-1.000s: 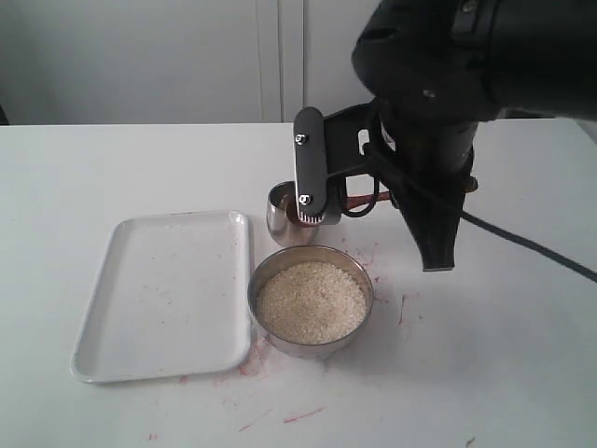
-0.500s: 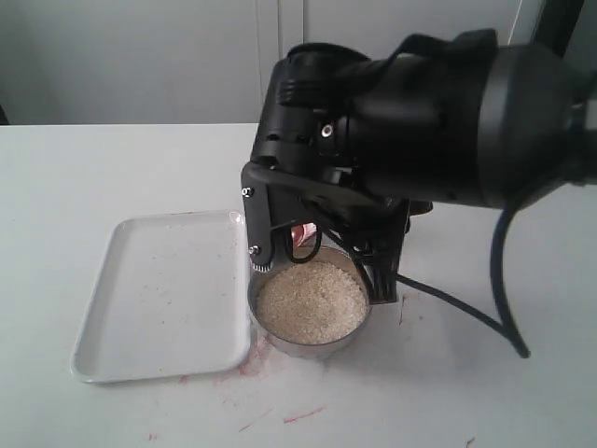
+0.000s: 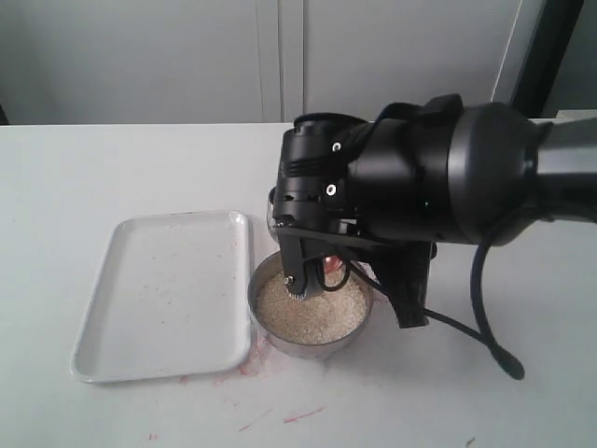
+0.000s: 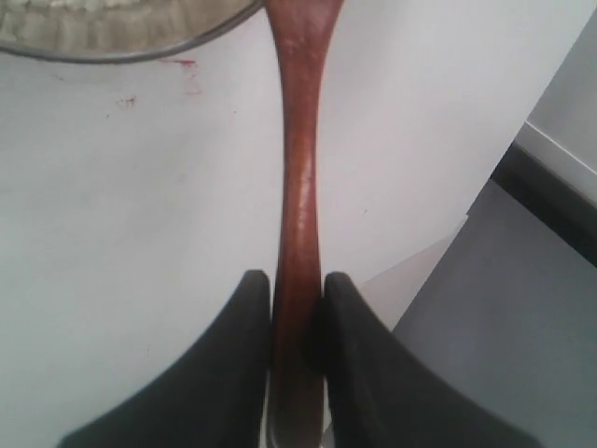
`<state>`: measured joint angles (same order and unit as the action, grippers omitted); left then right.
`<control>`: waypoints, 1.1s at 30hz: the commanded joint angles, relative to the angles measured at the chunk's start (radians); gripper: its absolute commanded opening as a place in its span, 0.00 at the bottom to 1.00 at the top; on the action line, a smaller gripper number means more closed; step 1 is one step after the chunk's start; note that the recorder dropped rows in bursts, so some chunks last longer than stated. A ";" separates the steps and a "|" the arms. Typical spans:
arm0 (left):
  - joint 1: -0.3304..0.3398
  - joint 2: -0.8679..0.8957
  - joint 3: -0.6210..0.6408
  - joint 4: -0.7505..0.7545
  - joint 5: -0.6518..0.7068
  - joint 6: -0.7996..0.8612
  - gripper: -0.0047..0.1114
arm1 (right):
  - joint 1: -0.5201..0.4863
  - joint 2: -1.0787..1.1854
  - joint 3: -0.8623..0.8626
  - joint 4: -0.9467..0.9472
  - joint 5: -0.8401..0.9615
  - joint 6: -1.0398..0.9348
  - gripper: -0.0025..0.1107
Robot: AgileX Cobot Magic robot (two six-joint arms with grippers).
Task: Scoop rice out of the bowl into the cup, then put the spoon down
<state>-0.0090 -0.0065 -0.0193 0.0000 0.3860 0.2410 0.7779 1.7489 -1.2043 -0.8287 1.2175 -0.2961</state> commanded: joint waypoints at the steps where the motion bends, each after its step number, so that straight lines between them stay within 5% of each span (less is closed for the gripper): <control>1: -0.004 0.007 0.009 0.000 0.041 -0.006 0.16 | -0.008 -0.035 0.025 -0.020 0.004 0.010 0.02; 33: -0.004 0.007 0.009 0.000 0.041 -0.006 0.16 | -0.006 -0.024 0.089 -0.032 0.004 0.002 0.02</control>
<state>-0.0090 -0.0065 -0.0193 0.0000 0.3860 0.2410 0.7779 1.7109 -1.1194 -0.8502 1.2175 -0.2901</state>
